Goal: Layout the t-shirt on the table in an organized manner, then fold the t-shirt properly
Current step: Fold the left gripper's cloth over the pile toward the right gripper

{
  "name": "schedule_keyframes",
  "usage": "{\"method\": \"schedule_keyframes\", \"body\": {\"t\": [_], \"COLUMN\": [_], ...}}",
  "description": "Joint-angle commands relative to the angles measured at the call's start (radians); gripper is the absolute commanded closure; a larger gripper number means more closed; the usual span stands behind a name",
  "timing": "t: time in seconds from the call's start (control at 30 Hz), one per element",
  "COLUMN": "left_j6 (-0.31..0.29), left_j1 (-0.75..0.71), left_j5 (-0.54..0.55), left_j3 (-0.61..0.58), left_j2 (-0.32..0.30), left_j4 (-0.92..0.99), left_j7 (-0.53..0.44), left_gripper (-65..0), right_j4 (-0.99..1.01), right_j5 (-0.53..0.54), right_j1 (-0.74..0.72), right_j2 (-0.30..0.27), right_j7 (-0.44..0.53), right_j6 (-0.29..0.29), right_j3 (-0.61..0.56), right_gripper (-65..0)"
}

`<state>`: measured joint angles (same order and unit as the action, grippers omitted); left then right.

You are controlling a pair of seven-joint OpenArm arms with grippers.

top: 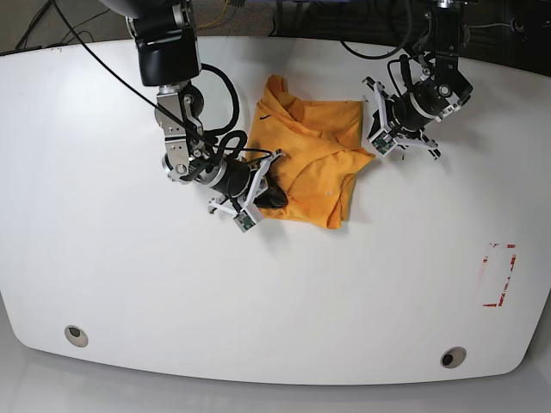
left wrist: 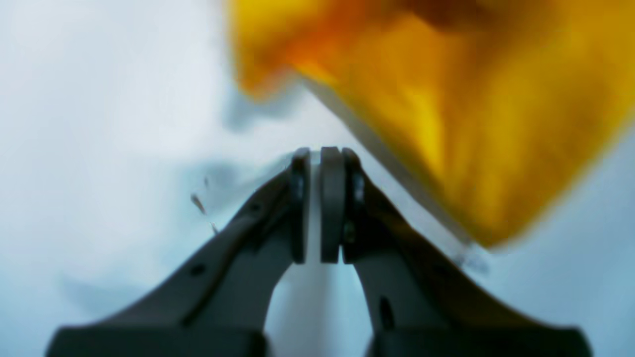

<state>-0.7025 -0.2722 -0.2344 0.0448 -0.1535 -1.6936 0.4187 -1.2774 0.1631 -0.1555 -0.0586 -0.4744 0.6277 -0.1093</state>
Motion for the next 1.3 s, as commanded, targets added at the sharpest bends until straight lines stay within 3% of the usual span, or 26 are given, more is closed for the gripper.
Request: {"method": "schedule_keyframes", "body": {"t": [0.0, 0.2, 0.47, 0.6, 0.73, 0.97, 1.27], "left_j6": [0.004, 0.004, 0.004, 0.004, 0.004, 0.004, 0.004], "left_j1": [0.027, 0.066, 0.067, 0.061, 0.027, -0.046, -0.112], "left_j5": [0.014, 0.016, 0.011, 0.011, 0.011, 0.010, 0.008], "left_j3": [0.002, 0.000, -0.003, -0.024, -0.061, -0.176, -0.219], "left_j2": [-0.004, 0.005, 0.058, 0.090, 0.104, 0.104, 0.104], "left_j4": [-0.016, -0.067, -0.167, -0.194, -0.198, -0.198, -0.190], "left_j7": [-0.024, -0.024, -0.028, -0.028, -0.028, -0.028, -0.028], "left_gripper": [-2.2, -2.2, -2.2, -2.2, -2.2, -2.2, -2.2], "right_j4": [-0.092, -0.250, -0.304, -0.250, -0.187, -0.084, -0.021], "right_j5": [-0.001, 0.000, -0.009, -0.004, -0.003, -0.001, -0.001], "right_j1": [-0.002, -0.002, -0.049, -0.085, -0.100, -0.092, -0.059], "right_j2": [-0.001, 0.001, -0.008, -0.042, -0.065, -0.097, -0.111], "right_j7": [-0.037, -0.139, -0.148, -0.143, -0.123, -0.002, 0.018], "right_j6": [-0.015, -0.035, -0.033, -0.029, -0.025, -0.024, 0.016], "right_j3": [0.003, 0.004, 0.004, 0.006, 0.006, 0.006, 0.006], "right_gripper": [-2.1, -2.1, -2.1, -2.1, -2.1, -2.1, -2.0]}}
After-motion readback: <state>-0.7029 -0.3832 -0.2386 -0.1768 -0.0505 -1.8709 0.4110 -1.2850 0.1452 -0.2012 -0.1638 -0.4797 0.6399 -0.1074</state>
